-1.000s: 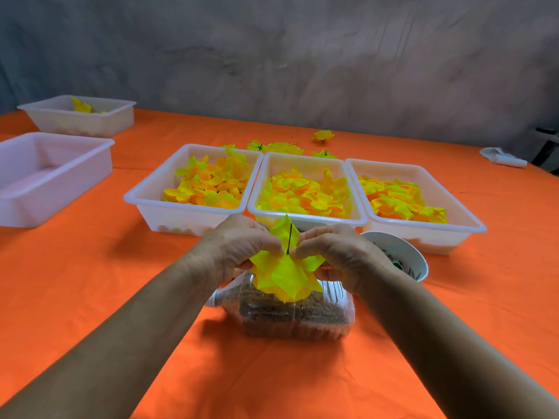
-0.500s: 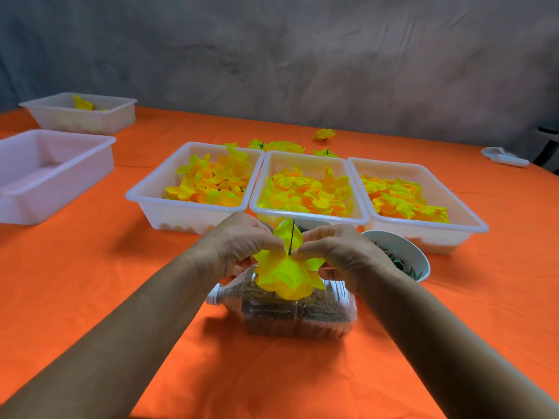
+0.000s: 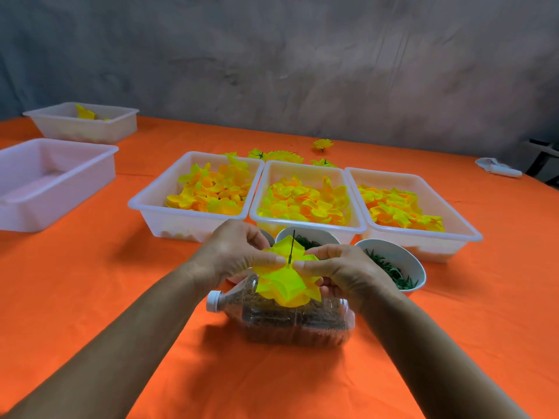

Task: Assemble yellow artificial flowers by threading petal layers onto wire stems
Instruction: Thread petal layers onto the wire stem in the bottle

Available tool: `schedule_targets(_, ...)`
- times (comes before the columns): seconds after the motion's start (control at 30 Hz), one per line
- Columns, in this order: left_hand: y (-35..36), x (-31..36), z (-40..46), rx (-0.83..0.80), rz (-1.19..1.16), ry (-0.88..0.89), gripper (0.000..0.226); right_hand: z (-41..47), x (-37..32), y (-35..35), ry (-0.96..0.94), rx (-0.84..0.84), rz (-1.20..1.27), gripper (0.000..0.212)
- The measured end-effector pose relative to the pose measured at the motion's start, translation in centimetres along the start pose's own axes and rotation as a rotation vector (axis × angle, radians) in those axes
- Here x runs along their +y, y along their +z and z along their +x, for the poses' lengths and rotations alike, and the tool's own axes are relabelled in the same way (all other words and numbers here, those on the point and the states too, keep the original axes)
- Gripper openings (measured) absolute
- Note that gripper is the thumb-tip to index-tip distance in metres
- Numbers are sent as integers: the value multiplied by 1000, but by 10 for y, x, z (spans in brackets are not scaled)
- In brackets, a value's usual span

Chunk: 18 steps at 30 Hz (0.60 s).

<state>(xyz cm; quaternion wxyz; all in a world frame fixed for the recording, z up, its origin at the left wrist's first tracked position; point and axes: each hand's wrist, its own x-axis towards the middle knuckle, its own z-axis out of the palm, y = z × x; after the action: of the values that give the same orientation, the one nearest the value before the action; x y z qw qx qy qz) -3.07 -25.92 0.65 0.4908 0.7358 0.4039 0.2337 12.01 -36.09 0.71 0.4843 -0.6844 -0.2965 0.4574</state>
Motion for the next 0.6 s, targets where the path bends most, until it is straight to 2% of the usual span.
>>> schedule_targets(0.1,-1,3,-7,55,121,301,32,-4,-1,-7,-25,-12,27,28)
schedule_targets(0.2,-1,1,-10,63,244,542,20,-10,-1,-11,-134,20,-45,25)
schedule_targets(0.33,2,-3,-10,114,365,733,10,-18,6,-5,-486,166,-297,34)
schedule_targets(0.4,3,-5,-10,107,365,779,9,-19,7,1,-686,230,-402,27)
schedule_targets(0.47,5,-6,-10,104,326,758,7,-18,8,6,-762,202,-432,18)
schedule_targets(0.6,6,-8,-9,102,268,686,8,-14,9,8,-603,93,-344,13)
